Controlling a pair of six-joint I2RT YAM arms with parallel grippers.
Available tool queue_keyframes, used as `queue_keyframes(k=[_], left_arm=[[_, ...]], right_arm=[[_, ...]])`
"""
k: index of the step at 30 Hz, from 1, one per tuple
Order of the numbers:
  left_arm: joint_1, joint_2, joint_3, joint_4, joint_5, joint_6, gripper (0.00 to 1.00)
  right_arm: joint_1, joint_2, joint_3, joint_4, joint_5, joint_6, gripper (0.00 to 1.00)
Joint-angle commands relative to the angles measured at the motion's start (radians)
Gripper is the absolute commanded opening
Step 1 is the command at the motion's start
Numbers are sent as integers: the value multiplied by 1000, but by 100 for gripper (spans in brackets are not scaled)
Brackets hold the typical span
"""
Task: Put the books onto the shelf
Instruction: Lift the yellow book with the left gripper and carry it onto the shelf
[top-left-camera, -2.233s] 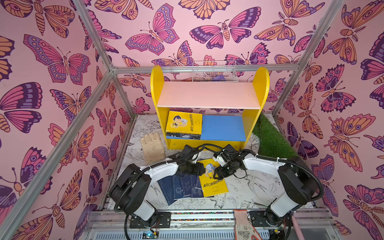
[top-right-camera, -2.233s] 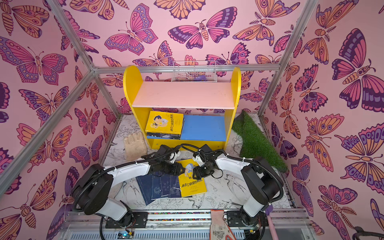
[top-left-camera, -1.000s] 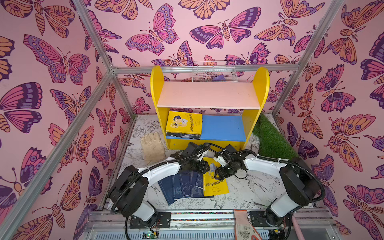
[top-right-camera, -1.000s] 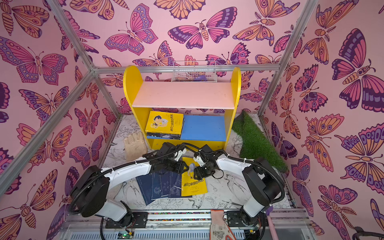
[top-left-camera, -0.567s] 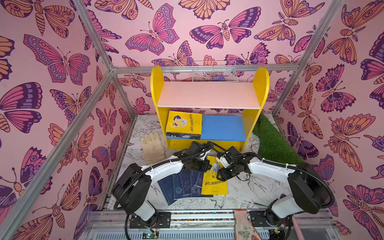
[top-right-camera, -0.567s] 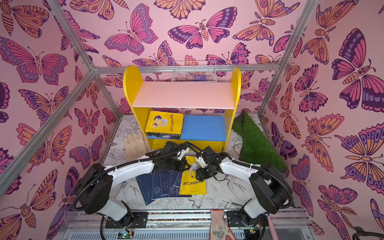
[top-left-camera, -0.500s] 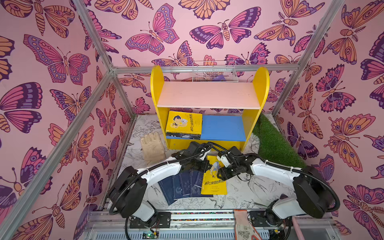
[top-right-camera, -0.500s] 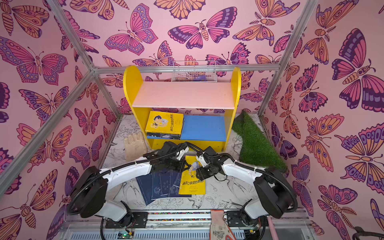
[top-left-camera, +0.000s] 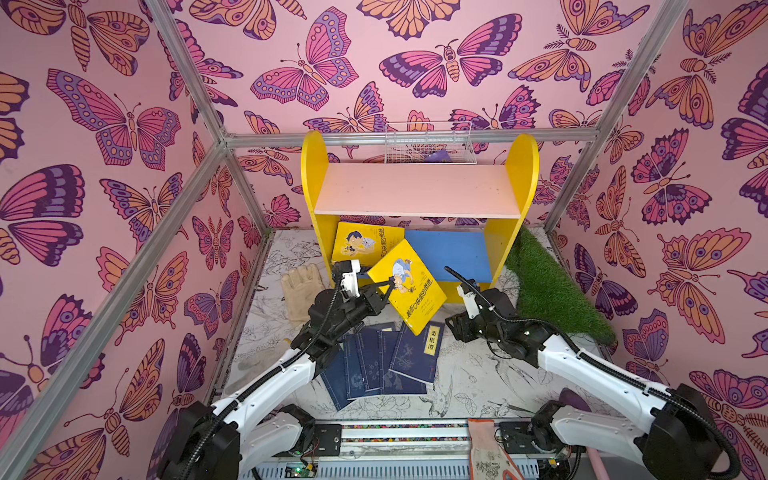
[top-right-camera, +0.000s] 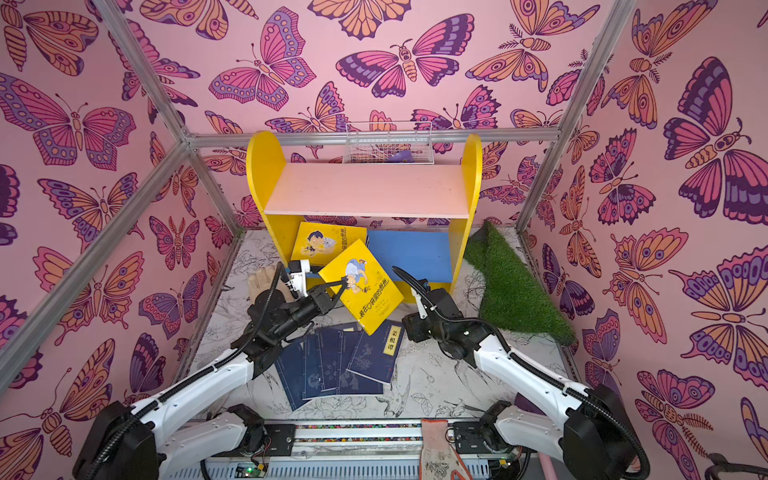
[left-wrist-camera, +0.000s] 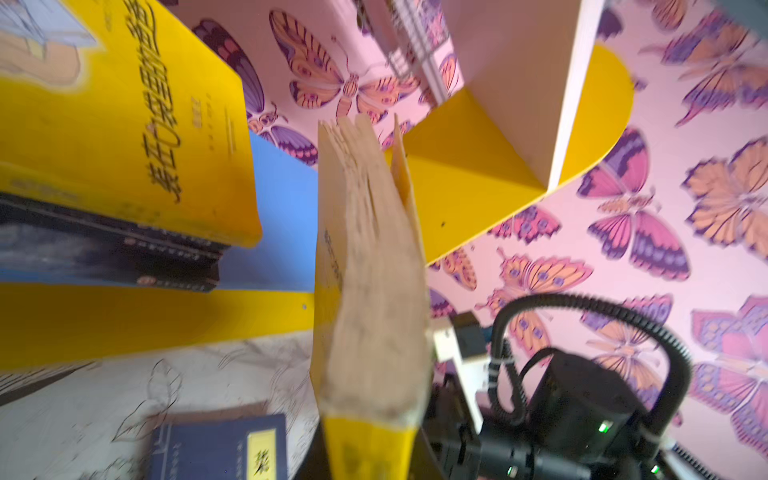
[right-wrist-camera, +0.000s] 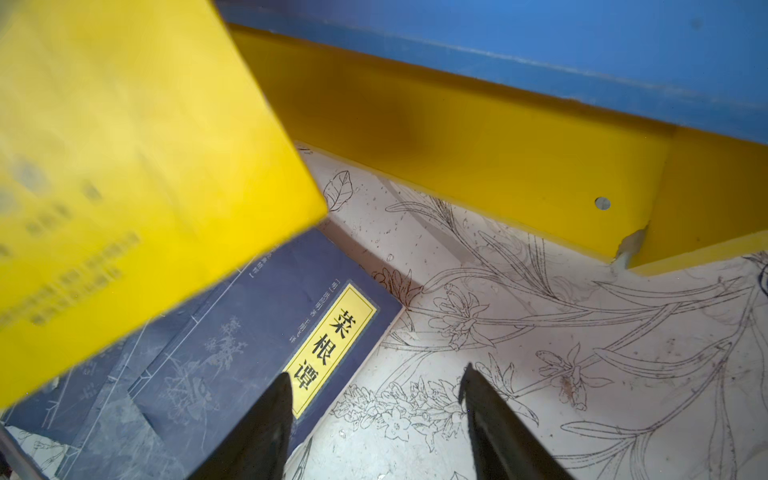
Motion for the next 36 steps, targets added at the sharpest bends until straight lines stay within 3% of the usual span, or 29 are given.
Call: queue_keyframes(k=[1, 4, 10, 14, 24, 32, 34, 36], left_arm=[[31, 44, 7, 435, -61, -227, 0], [38, 74, -9, 528, -206, -276, 0], [38, 47, -60, 495, -559, -283, 0], [38, 32, -65, 447, -672, -281, 0], [68, 224, -21, 500, -708, -398, 0], [93, 249, 70, 359, -712, -341, 0], [93, 233, 96, 271, -709, -347, 8], [93, 214, 125, 175, -703, -347, 24]], right_arm=[[-3, 0, 9, 4, 9, -5, 67], [-3, 8, 14, -1, -18, -7, 67], [-4, 14, 13, -1, -39, 1, 67], [-3, -3, 5, -8, -57, 1, 67], [-3, -33, -5, -7, -96, -3, 67], [-4, -29, -10, -11, -112, 0, 67], [-4, -30, -18, -1, -116, 5, 67], [-3, -31, -20, 1, -117, 8, 67]])
